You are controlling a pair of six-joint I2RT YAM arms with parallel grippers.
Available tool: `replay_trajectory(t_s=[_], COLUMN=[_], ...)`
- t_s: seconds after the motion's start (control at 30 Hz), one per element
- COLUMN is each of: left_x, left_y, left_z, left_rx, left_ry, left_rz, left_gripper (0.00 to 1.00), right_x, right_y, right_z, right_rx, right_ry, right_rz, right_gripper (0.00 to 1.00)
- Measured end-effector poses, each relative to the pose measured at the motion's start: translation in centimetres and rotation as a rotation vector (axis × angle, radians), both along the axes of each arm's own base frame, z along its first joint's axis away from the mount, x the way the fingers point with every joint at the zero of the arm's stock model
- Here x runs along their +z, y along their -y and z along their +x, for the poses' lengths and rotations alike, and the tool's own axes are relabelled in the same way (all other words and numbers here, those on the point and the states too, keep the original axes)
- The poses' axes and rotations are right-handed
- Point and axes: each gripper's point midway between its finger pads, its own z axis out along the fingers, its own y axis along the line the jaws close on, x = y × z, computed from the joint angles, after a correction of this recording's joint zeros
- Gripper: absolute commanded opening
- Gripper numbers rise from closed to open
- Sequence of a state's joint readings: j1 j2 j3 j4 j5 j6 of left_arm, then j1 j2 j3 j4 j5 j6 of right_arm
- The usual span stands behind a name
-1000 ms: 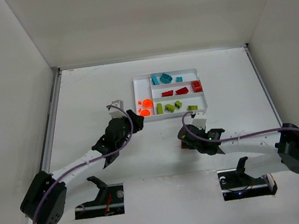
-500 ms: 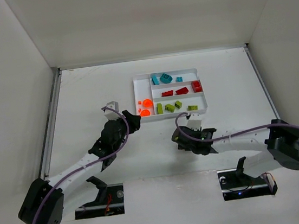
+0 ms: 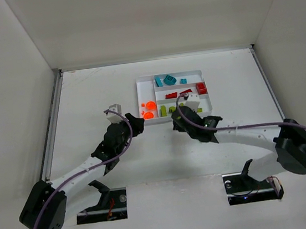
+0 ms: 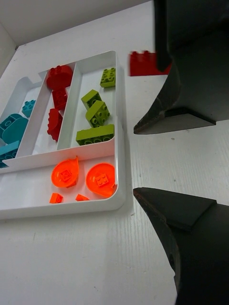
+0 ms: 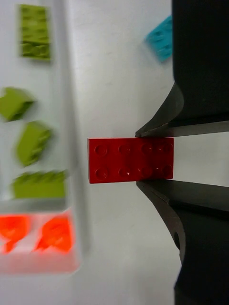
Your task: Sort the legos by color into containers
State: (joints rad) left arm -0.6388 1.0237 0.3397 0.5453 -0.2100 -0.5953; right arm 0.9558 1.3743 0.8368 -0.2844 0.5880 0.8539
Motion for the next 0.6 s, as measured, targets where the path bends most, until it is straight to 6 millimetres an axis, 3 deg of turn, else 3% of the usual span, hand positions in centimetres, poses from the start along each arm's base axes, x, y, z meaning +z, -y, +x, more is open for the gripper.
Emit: replay_trajectory(t_s=[0.13, 0.27, 0.4, 0.6], left_x=[-0.4, -0.4, -0.4, -0.8], left_y=[0.0, -0.2, -0.2, -0.1], left_z=[0.0, 0.1, 0.2, 0.2], left_rx=[0.001, 0.007, 0.008, 0.006], left_ry=[-0.007, -0.008, -0.005, -0.015], left_rz=[0.004, 0.005, 0.004, 0.008], left_gripper=[0.47, 0.47, 0.47, 0.48], right_x=[3.2, 2.6, 1.6, 1.5], right_y=[-1.1, -2.1, -4.0, -5.7], right_z=[7.9, 14.0, 17.4, 19.4], right_rx=[-0.062, -0.104, -0.129, -0.211], right_ry=[0.102, 0.119, 0.107, 0.086], right_rz=[0.112, 0.176, 0.239, 0.387], right_gripper=[0.24, 0.24, 0.24, 0.25])
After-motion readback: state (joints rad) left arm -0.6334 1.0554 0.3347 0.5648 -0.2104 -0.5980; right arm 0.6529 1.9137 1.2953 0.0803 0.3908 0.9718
